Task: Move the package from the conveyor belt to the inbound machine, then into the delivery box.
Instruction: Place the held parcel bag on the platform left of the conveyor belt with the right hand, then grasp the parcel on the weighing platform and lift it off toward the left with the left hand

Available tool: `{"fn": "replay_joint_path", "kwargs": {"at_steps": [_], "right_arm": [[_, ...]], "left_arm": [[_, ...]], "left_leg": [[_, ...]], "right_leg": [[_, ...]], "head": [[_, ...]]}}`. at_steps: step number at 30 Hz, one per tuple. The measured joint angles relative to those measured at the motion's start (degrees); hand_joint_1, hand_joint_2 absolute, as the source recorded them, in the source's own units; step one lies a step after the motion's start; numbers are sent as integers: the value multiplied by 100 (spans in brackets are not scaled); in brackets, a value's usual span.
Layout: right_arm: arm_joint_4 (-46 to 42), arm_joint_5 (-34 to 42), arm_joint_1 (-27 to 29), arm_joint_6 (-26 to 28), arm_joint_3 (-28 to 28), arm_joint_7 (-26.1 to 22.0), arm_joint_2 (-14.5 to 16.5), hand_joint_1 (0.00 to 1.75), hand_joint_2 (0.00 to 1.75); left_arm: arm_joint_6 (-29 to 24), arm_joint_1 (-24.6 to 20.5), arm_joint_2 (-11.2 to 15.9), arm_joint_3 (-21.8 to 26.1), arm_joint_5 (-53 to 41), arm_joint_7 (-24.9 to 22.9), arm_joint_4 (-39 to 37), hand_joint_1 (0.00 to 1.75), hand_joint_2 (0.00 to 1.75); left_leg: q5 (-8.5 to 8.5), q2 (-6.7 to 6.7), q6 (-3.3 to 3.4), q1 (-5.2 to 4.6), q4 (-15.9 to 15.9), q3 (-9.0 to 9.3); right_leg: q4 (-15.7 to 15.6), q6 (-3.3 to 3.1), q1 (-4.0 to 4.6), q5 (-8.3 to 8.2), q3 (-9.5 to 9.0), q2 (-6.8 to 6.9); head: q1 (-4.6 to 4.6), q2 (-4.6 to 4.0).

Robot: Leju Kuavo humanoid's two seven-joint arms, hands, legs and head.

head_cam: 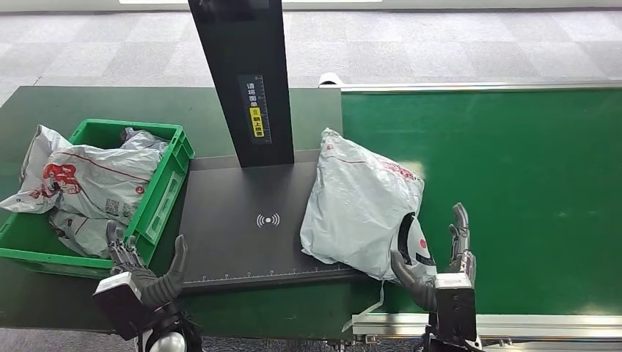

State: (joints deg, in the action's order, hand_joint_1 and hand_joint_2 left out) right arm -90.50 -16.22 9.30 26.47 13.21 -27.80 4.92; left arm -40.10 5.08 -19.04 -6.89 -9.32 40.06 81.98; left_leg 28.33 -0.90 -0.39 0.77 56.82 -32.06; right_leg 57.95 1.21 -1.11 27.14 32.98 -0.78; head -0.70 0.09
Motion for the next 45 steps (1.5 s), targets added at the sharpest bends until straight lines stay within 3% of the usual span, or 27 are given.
{"fn": "replay_joint_path", "kwargs": {"at_steps": [8,15,21,24,26,31,37,45], "right_arm": [[1198,218,99,94,-163,-236,251,0,175],[1603,208,98,127,-181,-249,328,0,175],[1901,-97,41,990,200,-420,379,0,175],[1929,-5,26,1244,451,-409,417,0,175],[1866,55,23,1296,527,-402,457,0,175],[1603,-1,33,1316,687,-354,499,0,175],[1603,-40,-134,1299,983,-410,506,0,175],[1680,29,-398,1275,1170,-515,510,0,175]], "left_arm": [[0,18,-45,211,-509,0,20,0,175],[-1,27,-56,294,-555,0,19,0,175],[0,18,-24,213,-806,0,-125,0,175],[128,-87,172,-209,-256,-44,-504,0,175],[584,-241,374,-709,-156,-304,-787,0,175],[2004,-1013,733,-1913,-1300,-1226,-1040,0,175],[2946,-2285,723,-2888,-1913,-1733,-1320,0,175],[3096,-3293,518,-3373,-2324,-2171,-2102,0,175]], "left_leg": [[-1,0,0,0,0,3],[-1,0,0,-1,0,1],[-1,1,0,0,0,4],[-2,-2,0,-1,0,4],[-4,-2,0,-1,0,4],[-6,-1,2,-3,2,5],[-9,0,3,-3,3,5],[-10,1,2,-3,3,5]], "right_leg": [[0,0,0,0,-4,1],[0,0,-1,0,-2,1],[0,0,0,0,-3,0],[0,0,-1,1,-2,2],[0,0,-1,0,-1,2],[1,0,-4,-3,-4,1],[1,0,-4,-6,-6,0],[2,-1,-3,-7,-4,-2]], "head": [[1,0],[1,0],[1,0],[1,0],[1,0],[2,0],[1,0],[2,0]]}}
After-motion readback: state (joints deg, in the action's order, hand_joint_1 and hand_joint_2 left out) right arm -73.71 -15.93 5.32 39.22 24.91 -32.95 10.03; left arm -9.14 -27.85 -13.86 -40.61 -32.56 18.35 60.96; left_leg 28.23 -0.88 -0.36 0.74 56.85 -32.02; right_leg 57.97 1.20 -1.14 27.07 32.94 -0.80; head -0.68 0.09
